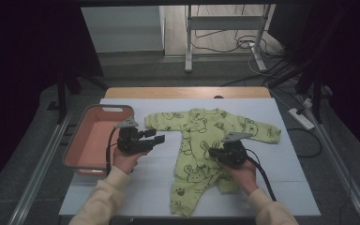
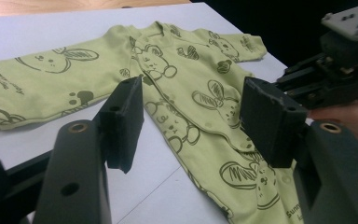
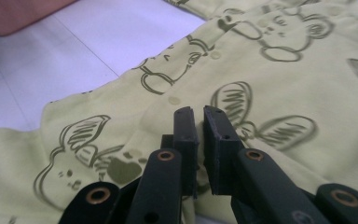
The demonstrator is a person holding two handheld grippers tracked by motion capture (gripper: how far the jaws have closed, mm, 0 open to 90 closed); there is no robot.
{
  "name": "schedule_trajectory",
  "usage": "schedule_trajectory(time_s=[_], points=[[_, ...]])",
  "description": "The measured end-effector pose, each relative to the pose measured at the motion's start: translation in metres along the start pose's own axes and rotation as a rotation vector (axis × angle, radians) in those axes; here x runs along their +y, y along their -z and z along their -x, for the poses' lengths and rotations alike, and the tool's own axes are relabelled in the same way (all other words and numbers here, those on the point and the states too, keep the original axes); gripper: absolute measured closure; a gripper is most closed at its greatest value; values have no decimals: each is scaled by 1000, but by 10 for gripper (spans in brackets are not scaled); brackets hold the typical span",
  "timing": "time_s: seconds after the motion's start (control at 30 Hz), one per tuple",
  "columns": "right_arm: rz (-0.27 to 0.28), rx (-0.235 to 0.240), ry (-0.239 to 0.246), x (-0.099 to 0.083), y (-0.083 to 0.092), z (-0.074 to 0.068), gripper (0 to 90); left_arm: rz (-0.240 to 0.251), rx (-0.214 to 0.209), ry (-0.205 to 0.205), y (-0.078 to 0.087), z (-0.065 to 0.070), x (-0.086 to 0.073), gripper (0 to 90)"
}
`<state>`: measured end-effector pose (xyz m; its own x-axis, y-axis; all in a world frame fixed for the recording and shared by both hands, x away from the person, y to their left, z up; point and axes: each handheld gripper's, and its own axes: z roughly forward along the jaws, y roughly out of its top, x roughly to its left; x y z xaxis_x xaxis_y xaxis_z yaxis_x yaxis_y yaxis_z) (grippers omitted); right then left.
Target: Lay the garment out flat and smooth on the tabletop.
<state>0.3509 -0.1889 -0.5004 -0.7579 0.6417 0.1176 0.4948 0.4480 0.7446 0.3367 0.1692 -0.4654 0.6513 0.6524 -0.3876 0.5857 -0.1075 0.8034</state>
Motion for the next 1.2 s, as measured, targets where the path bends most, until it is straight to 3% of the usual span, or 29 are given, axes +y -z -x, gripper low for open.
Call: schedule_trajectory(time_s=[0.1, 0.23, 0.3, 0.4, 0.53, 0.67, 0.93, 1.2], points=[[-18, 2, -1, -1, -8, 0, 826, -2, 3, 1, 0, -1, 0, 400], [-14, 11, -20, -4, -3, 4, 721, 5, 4, 5, 1, -2, 0, 400], [11, 31, -39, -4, 5, 7, 636, 8, 7, 6, 2, -2, 0, 400], [42, 13, -49, -6, 22, 8, 569, 14, 7, 8, 3, -2, 0, 400], [62, -17, -83, -18, 47, 14, 562, 15, 6, 11, 3, -3, 0, 400], [39, -42, -117, -33, 61, 22, 560, 15, 1, 9, 1, -2, 0, 400], [-76, -48, -121, -51, 54, 23, 558, 8, -2, 7, -1, -2, 1, 400], [-81, 43, -113, -51, 47, 14, 554, 12, 1, 6, 1, -2, 1, 399]])
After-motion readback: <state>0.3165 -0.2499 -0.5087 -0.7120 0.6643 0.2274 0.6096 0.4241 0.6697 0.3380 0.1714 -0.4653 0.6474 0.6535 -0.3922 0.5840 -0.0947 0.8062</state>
